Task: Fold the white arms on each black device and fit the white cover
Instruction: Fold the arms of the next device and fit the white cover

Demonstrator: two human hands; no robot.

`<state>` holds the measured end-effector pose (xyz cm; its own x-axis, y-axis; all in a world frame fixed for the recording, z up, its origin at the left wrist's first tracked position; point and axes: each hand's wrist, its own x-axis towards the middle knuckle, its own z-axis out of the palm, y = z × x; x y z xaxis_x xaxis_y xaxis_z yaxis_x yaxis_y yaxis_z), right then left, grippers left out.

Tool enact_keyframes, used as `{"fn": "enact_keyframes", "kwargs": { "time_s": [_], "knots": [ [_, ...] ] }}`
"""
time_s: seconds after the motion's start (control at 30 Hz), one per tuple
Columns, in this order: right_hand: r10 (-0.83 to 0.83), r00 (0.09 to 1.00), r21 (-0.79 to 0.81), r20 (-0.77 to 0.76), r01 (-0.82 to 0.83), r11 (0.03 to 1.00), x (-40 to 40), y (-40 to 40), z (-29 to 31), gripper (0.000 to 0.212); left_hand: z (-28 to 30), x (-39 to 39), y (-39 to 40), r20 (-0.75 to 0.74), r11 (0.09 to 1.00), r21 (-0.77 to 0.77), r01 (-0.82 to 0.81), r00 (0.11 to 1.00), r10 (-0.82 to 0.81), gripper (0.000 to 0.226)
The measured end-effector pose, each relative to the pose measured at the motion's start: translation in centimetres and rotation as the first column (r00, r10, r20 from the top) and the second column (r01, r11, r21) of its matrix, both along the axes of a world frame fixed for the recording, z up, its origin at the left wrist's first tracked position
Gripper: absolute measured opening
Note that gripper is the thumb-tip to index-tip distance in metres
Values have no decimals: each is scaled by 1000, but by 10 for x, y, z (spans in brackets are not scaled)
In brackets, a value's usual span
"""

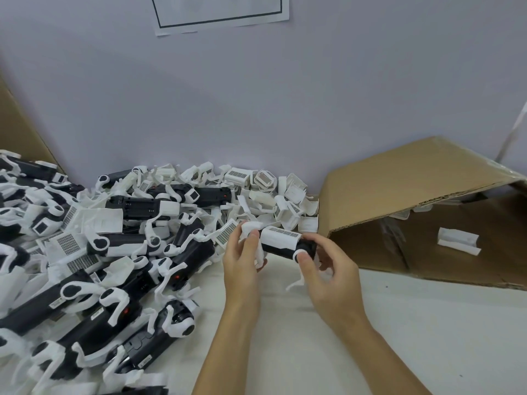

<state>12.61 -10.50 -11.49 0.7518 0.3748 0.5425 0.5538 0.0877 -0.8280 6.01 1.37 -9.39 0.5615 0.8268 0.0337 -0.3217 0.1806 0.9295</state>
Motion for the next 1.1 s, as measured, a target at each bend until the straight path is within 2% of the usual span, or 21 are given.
{"fn": "enact_keyframes", "kwargs": {
  "time_s": [0.1,0.2,0.3,0.43,0.5,0.57,0.7,0.77,0.83,1.0,1.1],
  "knots": [
    [-6,981,-21,194,10,1000,-1,-2,-2,39,0,-1,1,-3,1000,-1,-6,1000,6,23],
    [11,947,-29,321,-1,1000,-3,-1,-4,43,0,-2,2,23,998,-38,-54,998,55,17],
    [15,939,-50,345,2,999,-3,-1,-5,46,-2,-3,4,48,997,-10,-82,995,83,14],
    [70,950,-192,304,-11,981,-2,-1,-6,57,-4,-4,6,76,990,48,-132,989,128,9],
    [73,958,-210,276,-14,978,-1,0,-8,54,-4,-5,6,85,986,74,-150,986,143,18],
    [29,976,-160,218,7,987,-1,2,-6,41,0,-7,7,84,984,81,-162,984,155,28],
    [21,992,17,-128,-19,1000,0,3,2,14,4,-10,1,45,976,198,-88,996,80,32],
    [73,956,50,-285,-62,997,1,2,4,16,1,-8,-3,-70,949,310,-57,994,82,49],
    [149,907,71,-393,-132,989,2,0,7,25,0,-5,-6,-114,929,370,-20,991,67,54],
    [293,825,97,-483,-282,954,-1,-4,12,20,-1,-2,-9,-63,938,346,31,998,-10,42],
    [276,855,23,-439,-296,955,-1,-5,12,18,-1,-1,-10,-40,936,352,-11,999,26,47]
  ]
}}
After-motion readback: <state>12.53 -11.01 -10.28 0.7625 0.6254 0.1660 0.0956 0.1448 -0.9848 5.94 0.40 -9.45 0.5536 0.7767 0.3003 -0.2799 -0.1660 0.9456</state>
